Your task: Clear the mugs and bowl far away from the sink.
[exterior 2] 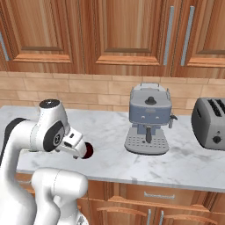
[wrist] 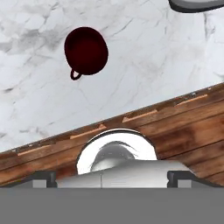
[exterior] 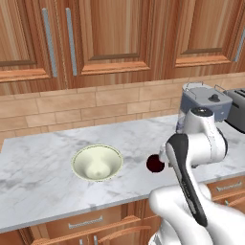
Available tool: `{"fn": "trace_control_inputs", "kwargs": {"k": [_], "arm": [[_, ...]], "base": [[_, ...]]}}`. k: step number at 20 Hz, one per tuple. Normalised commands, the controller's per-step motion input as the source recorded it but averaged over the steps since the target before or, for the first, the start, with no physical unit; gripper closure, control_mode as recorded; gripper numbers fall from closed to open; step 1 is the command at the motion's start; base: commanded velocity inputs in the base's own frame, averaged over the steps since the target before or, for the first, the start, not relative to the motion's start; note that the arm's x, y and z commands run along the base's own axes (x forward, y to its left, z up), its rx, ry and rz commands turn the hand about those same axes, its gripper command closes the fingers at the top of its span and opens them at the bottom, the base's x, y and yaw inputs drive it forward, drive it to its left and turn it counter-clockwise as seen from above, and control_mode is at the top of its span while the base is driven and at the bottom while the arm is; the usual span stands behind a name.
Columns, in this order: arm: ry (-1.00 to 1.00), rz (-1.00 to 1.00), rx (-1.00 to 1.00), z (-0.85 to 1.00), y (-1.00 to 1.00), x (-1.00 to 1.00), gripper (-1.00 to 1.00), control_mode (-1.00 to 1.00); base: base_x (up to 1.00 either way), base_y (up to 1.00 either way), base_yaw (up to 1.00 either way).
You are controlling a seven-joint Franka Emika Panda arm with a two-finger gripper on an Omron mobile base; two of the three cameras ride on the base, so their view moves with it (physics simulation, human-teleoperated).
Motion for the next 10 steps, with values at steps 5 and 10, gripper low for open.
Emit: {"fn": "trace_control_inputs", "kwargs": {"k": [5,10], "arm": [[0.00,0.00,-0.01,0.00,0.00,-0.31,-1.00,1.00],[0.00,0.00,0.00,0.00,0.00,0.00,-1.00,1.00]], "base": [[-0.36,0.00,0.00],[-1.00,-0.06,0.16]]}}
